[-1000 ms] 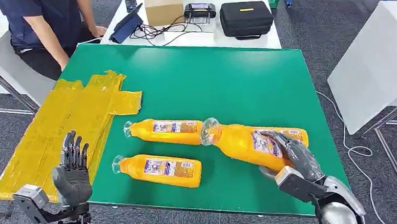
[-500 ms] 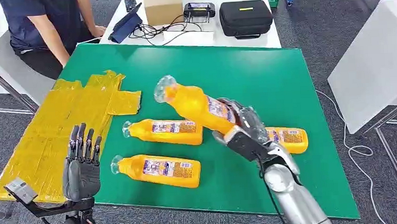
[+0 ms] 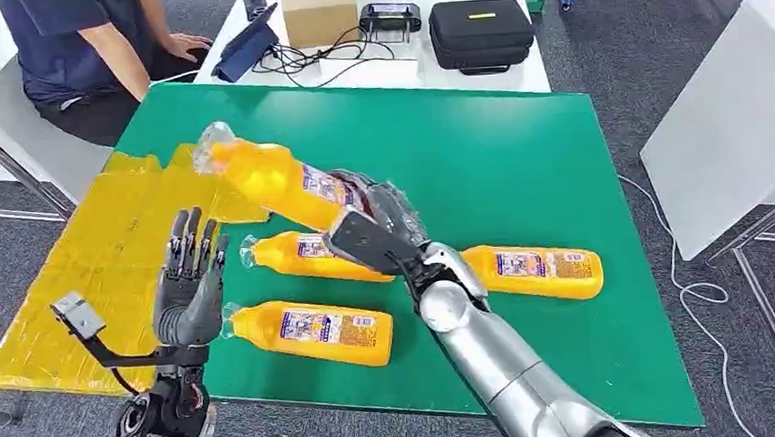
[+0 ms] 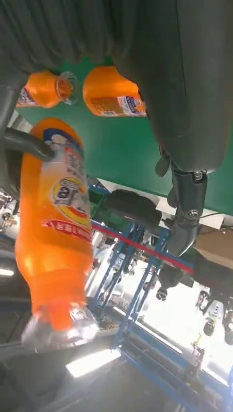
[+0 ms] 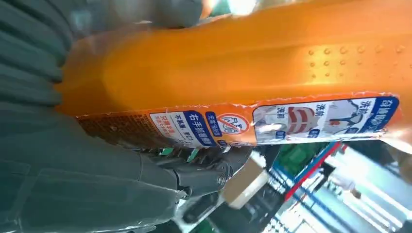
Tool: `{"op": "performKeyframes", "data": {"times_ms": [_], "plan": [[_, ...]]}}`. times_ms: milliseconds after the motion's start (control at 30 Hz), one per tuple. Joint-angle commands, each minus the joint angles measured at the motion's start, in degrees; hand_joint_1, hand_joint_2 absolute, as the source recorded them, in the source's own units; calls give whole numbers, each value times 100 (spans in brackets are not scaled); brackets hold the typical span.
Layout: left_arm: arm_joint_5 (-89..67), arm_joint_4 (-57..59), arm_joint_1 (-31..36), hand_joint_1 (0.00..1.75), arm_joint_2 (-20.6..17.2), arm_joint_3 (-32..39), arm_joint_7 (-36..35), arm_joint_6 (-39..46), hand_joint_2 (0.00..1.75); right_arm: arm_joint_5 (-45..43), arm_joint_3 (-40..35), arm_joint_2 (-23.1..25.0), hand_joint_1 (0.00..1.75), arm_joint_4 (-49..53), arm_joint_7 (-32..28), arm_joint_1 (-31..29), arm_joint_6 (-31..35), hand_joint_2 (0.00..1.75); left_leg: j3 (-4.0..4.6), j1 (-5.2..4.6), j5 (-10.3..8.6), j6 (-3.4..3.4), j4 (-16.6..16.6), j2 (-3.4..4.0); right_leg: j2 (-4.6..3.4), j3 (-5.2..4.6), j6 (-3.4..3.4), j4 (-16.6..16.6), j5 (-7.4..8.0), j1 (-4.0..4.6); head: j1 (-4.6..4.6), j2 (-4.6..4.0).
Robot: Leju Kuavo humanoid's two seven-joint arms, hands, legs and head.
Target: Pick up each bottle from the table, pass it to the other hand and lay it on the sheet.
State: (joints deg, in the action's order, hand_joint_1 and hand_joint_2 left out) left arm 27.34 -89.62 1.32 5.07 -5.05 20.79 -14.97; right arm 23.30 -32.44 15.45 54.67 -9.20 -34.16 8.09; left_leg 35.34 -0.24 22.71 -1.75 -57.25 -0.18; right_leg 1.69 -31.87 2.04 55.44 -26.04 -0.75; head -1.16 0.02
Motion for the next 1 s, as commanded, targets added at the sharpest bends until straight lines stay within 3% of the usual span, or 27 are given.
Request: {"op": "performKeyframes", "data": {"times_ms": [33,367,567,800,1000], "plan": [[15,561,267,0,-28,-115,-18,16,175,-56,-319,83,175,-897,-19,-497,48,175,-19,4,8,9,2,2,-12,23,-7,-6,-7,3,0,2],[-33,870,610,0,234,-161,-151,-99,175,138,-707,452,175,-1391,215,-684,282,175,-7,3,5,13,0,-4,-6,10,-10,-2,-8,3,0,0],[-26,767,683,0,393,-177,-372,-107,175,87,-1372,455,175,-1345,527,-559,477,175,1,2,4,7,2,1,-7,1,-5,-5,-4,2,-2,0],[-5,-104,266,0,393,272,-516,110,175,552,-2334,416,175,-197,863,196,109,175,-10,9,16,13,1,17,-27,12,-10,-9,-9,8,0,0],[-7,-189,187,0,401,320,-526,92,175,628,-2393,406,175,-96,910,314,97,175,-20,10,22,16,2,14,-30,22,-12,-9,-16,9,0,0]]}}
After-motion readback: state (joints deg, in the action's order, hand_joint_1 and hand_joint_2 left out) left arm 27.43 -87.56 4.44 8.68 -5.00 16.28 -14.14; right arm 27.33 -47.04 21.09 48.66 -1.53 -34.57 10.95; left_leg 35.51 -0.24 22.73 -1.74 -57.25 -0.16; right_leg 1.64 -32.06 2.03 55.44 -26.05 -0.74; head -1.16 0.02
